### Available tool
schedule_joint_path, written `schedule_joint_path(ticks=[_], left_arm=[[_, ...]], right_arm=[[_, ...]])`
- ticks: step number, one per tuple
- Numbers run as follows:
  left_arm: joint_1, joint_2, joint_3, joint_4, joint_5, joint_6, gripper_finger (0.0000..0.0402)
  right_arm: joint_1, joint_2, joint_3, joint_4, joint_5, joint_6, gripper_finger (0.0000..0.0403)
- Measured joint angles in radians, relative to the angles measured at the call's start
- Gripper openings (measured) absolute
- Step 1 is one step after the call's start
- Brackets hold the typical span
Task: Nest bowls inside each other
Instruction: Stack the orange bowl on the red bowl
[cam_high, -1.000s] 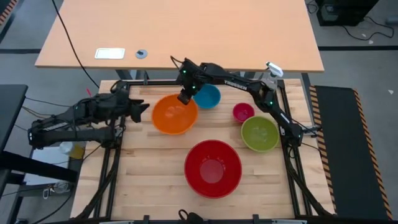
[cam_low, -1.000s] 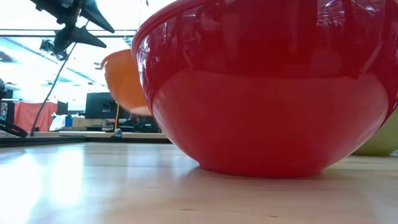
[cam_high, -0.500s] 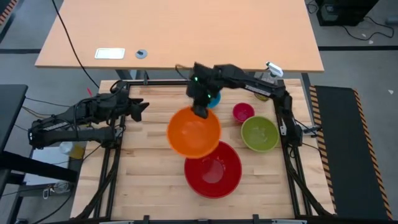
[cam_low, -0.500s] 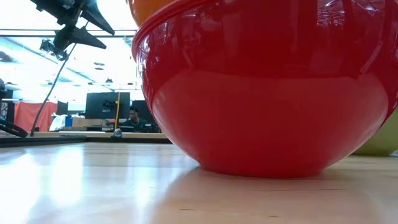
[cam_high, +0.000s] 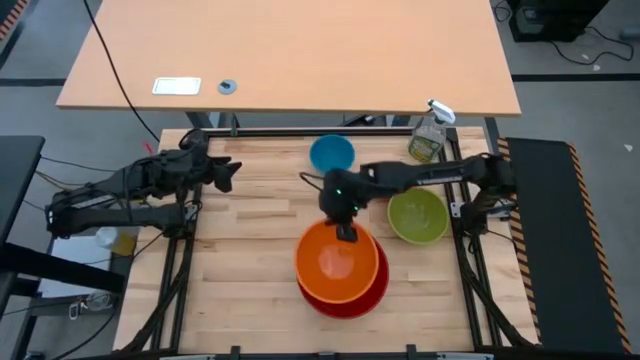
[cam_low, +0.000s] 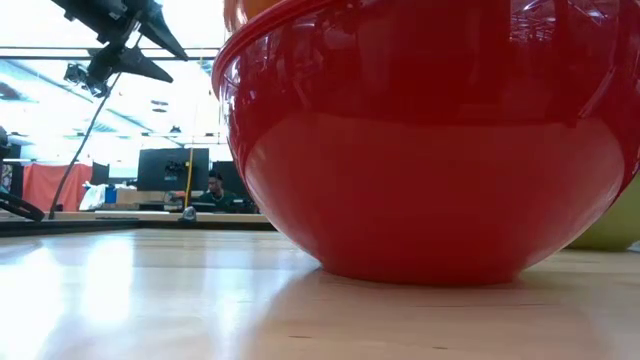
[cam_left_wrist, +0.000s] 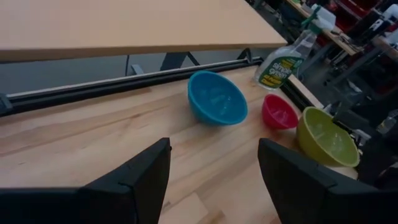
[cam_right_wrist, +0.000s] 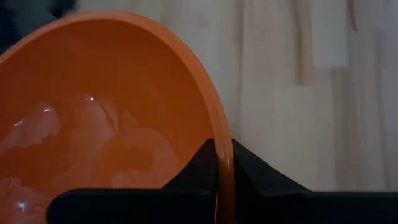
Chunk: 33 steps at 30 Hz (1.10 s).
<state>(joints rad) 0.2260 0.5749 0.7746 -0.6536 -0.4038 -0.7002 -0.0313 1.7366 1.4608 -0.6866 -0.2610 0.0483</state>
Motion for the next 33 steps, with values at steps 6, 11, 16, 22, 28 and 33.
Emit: schedule_joint_path(ticks=[6,11,16,22,28,33], left_arm=[[0.000,0.037,0.000,0.008,0.000,-0.006,0.0245],[0.000,0.072,0.000,0.016,0.000,-0.006,0.0245],[0.000,0.095,0.000,0.027,0.000,-0.016,0.0245],[0.000,0.099,0.000,0.048,0.000,-0.018,0.0245],[0.000,0.099,0.000,0.053,0.000,-0.018,0.0245],[0.000,0.099,0.000,0.053,0.000,-0.019,0.0245]], right_arm=[[0.029,-0.077,-0.202,0.145,0.077,0.030,0.0034],[0.042,-0.088,-0.290,0.217,0.059,0.066,0.0034],[0.057,-0.088,-0.324,0.234,0.058,0.074,0.0035],[0.062,-0.087,-0.332,0.244,0.067,0.071,0.0037],[0.063,-0.087,-0.332,0.244,0.108,0.038,0.0070],[0.063,-0.087,-0.332,0.246,0.108,0.030,0.0101]])
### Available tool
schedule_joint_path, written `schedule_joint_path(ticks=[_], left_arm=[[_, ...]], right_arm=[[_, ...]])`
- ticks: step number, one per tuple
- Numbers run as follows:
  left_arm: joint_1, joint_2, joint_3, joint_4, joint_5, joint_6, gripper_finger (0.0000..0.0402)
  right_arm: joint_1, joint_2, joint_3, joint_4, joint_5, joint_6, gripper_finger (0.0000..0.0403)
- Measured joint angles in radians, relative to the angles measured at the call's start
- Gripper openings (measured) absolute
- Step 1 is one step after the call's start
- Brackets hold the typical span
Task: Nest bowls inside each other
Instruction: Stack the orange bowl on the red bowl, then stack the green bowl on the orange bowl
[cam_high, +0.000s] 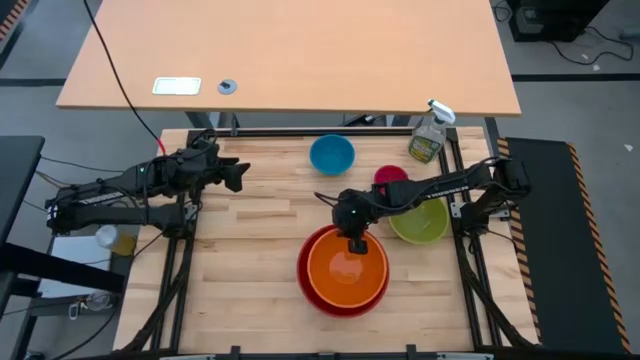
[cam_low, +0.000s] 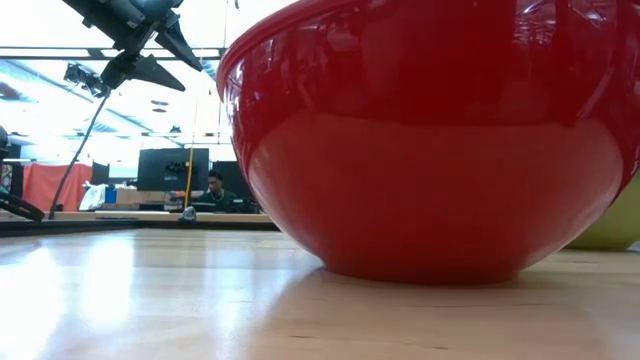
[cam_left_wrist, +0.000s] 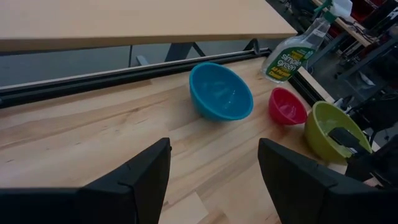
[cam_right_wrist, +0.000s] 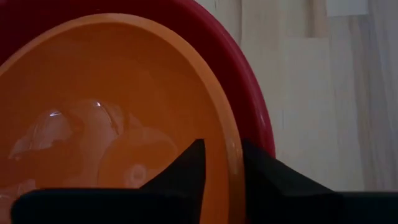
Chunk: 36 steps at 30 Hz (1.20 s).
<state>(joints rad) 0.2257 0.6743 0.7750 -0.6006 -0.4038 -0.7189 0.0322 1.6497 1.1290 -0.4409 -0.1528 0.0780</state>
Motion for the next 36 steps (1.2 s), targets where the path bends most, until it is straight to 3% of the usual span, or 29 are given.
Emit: schedule_joint_path(ticks=[9,17,23,30,36], left_arm=[[0.000,0.000,0.000,0.000,0.000,0.000,0.0245],[0.000,0.000,0.000,0.005,0.000,0.012,0.0245],[0.000,0.000,0.000,0.019,0.028,0.013,0.0245],[-0.001,0.014,-0.001,0.104,0.093,0.012,0.0245],[-0.001,0.048,-0.001,0.152,0.095,0.006,0.0245]], right_arm=[[-0.004,0.000,0.034,0.006,-0.055,0.005,0.0165],[-0.007,-0.002,0.148,-0.023,-0.014,-0.056,0.0222],[-0.021,-0.023,0.252,-0.343,0.007,-0.067,0.0224],[-0.071,-0.159,0.138,-0.408,0.009,-0.030,0.0217],[-0.138,-0.325,0.010,-0.437,0.080,0.057,0.0217]])
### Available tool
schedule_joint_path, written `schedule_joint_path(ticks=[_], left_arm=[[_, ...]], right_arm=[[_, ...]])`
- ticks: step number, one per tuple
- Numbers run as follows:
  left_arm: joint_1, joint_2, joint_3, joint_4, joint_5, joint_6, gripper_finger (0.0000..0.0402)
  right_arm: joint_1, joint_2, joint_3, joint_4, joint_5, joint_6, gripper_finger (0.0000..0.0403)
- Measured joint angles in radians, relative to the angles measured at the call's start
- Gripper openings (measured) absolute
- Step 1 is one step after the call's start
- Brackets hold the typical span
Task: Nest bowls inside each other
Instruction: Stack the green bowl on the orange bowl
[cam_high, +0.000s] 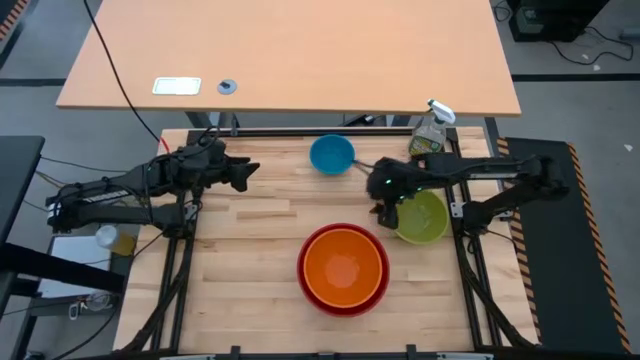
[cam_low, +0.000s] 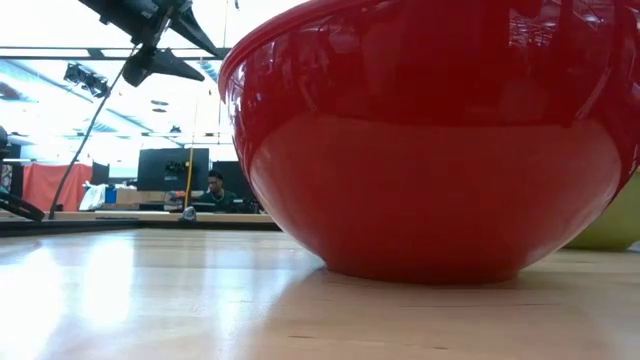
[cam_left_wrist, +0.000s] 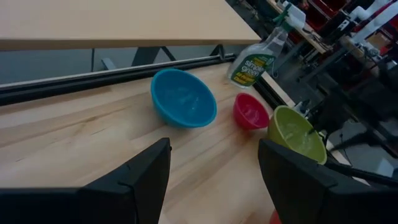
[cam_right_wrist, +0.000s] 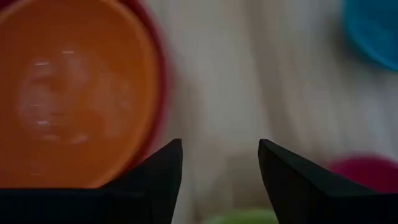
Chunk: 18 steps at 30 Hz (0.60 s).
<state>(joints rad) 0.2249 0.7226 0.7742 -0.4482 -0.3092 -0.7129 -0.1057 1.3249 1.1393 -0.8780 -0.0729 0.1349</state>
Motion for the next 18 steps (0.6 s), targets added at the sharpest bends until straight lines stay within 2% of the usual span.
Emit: schedule_joint_path(ticks=[10,18], left_arm=[[0.000,0.072,0.000,0.061,0.002,-0.036,0.0245],[0.000,0.083,0.000,0.075,0.002,-0.058,0.0245]], right_arm=[[-0.108,-0.181,-0.155,-0.141,0.048,0.186,0.0216],[-0.151,-0.203,-0.203,-0.254,0.214,0.253,0.0222]])
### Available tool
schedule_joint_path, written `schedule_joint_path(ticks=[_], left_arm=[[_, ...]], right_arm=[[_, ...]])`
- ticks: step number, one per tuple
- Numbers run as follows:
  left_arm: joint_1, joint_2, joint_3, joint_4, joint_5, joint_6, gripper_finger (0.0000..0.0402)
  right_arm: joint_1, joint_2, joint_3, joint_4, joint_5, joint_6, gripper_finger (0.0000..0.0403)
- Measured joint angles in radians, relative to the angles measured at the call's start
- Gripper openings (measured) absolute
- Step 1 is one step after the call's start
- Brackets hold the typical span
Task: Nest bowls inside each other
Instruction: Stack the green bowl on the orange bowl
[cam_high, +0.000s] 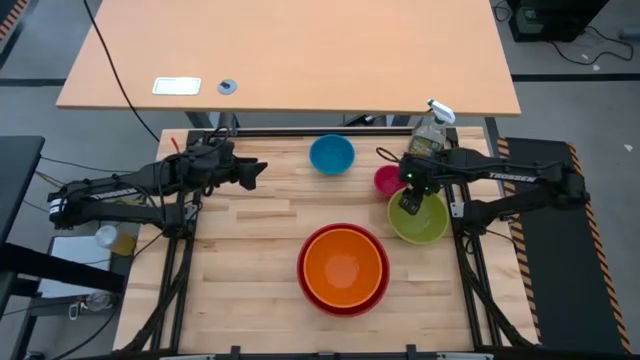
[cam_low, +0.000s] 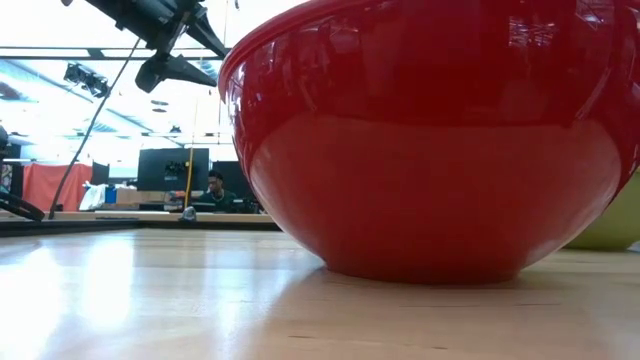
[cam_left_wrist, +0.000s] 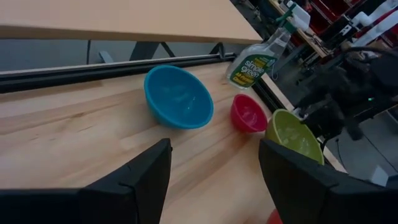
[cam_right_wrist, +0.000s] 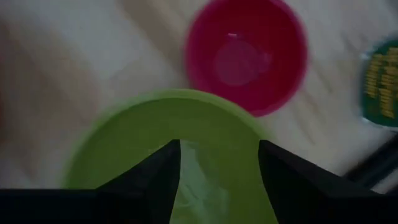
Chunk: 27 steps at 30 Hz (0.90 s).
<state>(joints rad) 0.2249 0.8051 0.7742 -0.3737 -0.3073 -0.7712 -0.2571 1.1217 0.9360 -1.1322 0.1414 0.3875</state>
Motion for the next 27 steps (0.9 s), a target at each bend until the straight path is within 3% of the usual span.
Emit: schedule_joint_path(ticks=[8,15,27], left_arm=[[0.002,0.000,0.000,0.012,0.000,-0.002,0.0245],[0.002,0.000,0.000,0.011,-0.001,-0.002,0.0245],[0.002,0.000,0.000,0.010,-0.001,-0.001,0.0245]], right_arm=[[-0.134,0.046,-0.054,-0.005,0.009,-0.011,0.0252],[-0.259,0.152,-0.054,-0.009,-0.059,-0.174,0.0284],[-0.322,0.272,-0.053,-0.029,-0.090,-0.365,0.0252]])
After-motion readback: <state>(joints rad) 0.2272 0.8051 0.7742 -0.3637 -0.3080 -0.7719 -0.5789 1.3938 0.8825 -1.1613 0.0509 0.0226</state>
